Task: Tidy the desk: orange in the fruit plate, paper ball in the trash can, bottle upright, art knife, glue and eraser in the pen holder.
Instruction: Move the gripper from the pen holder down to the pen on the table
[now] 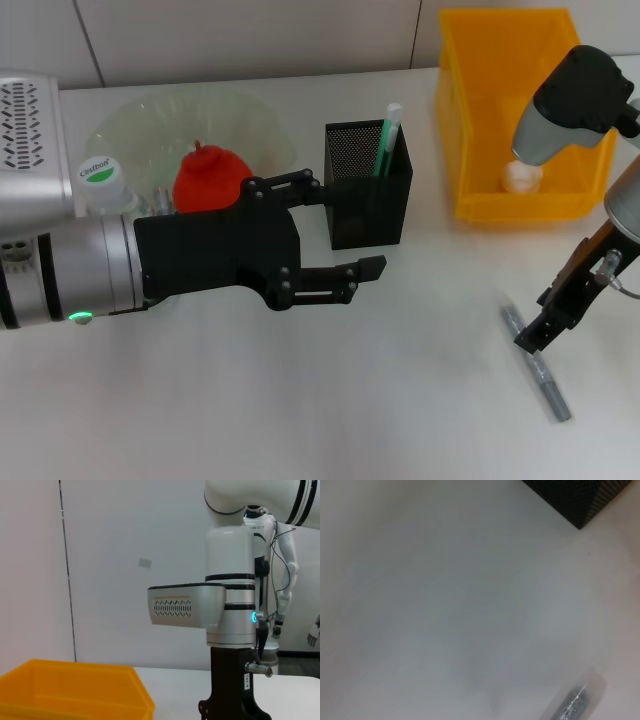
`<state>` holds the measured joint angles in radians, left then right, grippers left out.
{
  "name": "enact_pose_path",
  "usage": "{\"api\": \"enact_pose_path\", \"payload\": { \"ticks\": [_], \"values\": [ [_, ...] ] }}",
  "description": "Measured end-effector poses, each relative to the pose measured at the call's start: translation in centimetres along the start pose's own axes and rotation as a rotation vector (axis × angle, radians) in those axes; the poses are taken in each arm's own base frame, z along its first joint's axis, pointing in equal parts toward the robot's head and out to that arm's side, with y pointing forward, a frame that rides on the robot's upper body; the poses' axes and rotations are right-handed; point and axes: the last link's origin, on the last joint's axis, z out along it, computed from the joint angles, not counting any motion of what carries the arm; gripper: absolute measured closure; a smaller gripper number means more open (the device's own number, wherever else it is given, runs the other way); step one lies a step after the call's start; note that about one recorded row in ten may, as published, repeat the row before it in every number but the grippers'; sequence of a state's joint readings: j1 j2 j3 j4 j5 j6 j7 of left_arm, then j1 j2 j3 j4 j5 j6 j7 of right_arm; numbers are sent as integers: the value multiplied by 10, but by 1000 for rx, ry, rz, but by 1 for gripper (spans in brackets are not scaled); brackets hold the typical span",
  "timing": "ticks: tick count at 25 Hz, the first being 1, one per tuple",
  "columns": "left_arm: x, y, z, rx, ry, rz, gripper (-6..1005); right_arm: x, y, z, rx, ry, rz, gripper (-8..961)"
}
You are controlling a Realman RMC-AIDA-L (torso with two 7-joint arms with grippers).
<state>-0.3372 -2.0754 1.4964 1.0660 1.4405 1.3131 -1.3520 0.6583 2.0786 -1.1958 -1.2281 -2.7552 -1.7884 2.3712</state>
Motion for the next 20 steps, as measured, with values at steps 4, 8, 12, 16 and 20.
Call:
{"api": "enact_pose_path", "payload": {
  "ticks": [4, 8, 12, 16, 20],
  "values": [
    [0, 0, 0, 0, 0, 1, 189, -2, -1, 2, 1, 13, 6, 260],
    [0, 0, 0, -1, 1, 1, 189, -5, -1, 5, 0, 31, 11, 290],
    [0, 0, 0, -1, 1, 1, 189, -9, -2, 6, 10, 34, 11, 297],
    [0, 1, 1, -8, -3, 3, 189, -13, -2, 7, 13, 41, 9, 296],
    [0, 2, 1, -9, -3, 3, 189, -15, -2, 9, 9, 47, 11, 297]
  ]
}}
